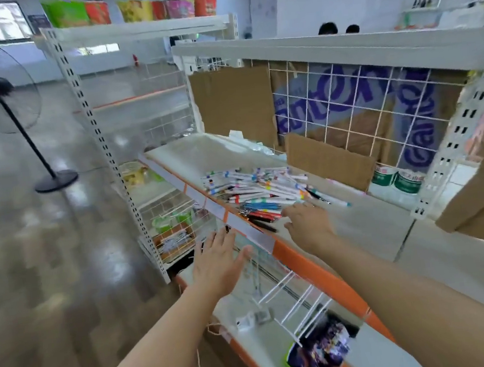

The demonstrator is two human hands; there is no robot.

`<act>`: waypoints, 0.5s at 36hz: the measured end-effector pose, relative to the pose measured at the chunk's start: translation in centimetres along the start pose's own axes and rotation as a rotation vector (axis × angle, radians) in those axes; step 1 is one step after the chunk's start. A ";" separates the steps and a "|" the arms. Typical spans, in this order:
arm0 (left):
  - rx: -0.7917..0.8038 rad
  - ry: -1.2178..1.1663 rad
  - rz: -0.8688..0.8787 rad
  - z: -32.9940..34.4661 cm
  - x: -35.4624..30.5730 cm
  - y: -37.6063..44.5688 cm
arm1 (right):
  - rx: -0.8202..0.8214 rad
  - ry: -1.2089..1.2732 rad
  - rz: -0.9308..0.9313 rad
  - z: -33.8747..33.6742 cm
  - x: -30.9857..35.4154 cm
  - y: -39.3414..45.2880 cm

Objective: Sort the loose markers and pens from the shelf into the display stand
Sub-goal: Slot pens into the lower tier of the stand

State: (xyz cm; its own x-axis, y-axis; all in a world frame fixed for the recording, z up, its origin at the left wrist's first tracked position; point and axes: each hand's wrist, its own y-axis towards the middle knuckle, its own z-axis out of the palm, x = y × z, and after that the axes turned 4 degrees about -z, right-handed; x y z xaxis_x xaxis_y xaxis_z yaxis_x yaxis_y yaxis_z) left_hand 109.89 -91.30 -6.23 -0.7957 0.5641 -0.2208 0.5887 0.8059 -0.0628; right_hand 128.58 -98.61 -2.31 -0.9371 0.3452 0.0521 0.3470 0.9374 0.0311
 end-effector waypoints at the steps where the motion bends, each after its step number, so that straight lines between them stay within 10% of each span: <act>1: 0.000 0.004 -0.006 -0.1 0.1 0.8 | 0.008 0.004 -0.012 0.1 0.0 0.9; 18: 0.055 0.007 -0.034 1.0 1.0 9.2 | 0.128 0.013 -0.194 4.3 0.6 9.3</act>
State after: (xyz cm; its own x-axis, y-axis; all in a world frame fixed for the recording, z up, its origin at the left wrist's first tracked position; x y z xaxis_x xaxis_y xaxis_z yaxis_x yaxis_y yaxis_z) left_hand 114.67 -83.54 -7.97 -0.8160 0.5381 -0.2111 0.5683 0.8135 -0.1233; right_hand 131.04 -89.47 -6.26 -0.9850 0.1579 0.0701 0.1518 0.9848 -0.0848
